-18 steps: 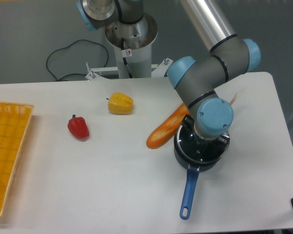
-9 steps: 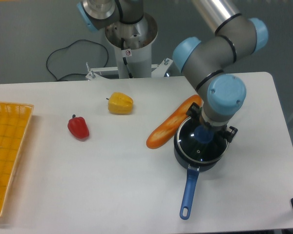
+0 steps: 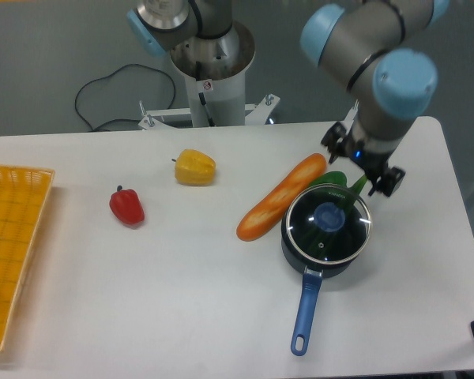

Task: Close the pot lid
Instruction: 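Open the gripper and raise it away from the lid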

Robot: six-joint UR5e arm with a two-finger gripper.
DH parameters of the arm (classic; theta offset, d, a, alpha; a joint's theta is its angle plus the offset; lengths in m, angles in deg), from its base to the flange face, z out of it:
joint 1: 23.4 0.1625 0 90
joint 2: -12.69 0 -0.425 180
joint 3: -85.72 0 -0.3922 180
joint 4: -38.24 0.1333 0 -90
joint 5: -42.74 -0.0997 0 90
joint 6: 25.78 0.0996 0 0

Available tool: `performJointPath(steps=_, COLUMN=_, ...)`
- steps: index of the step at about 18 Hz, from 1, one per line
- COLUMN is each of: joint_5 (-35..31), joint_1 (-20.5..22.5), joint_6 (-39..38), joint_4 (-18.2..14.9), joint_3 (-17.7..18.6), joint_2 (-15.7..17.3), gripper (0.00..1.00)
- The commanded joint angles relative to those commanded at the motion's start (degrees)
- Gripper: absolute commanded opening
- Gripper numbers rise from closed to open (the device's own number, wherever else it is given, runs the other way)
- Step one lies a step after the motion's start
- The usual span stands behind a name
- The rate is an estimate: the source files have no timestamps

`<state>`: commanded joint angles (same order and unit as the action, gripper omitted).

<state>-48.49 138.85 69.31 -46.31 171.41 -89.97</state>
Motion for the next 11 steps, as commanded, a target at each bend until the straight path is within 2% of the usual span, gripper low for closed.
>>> performJointPath(steps=3, joint_5=-2.4, joint_1=0.3, joint_6=1.8, joint_4=-0.4, joint_3=0.1, joint_2=1.0, gripper=1.00)
performJointPath(steps=6, joint_5=-7.3, joint_1=1.4, joint_6=8.9, joint_4=-2.6, joint_3=0.1, joint_2=1.4, gripper=1.00)
performJointPath(steps=11, joint_5=-6.7, joint_1=5.1, joint_6=15.1, joint_4=-3.7, joint_3=0.3, joint_2=2.6, gripper=1.00)
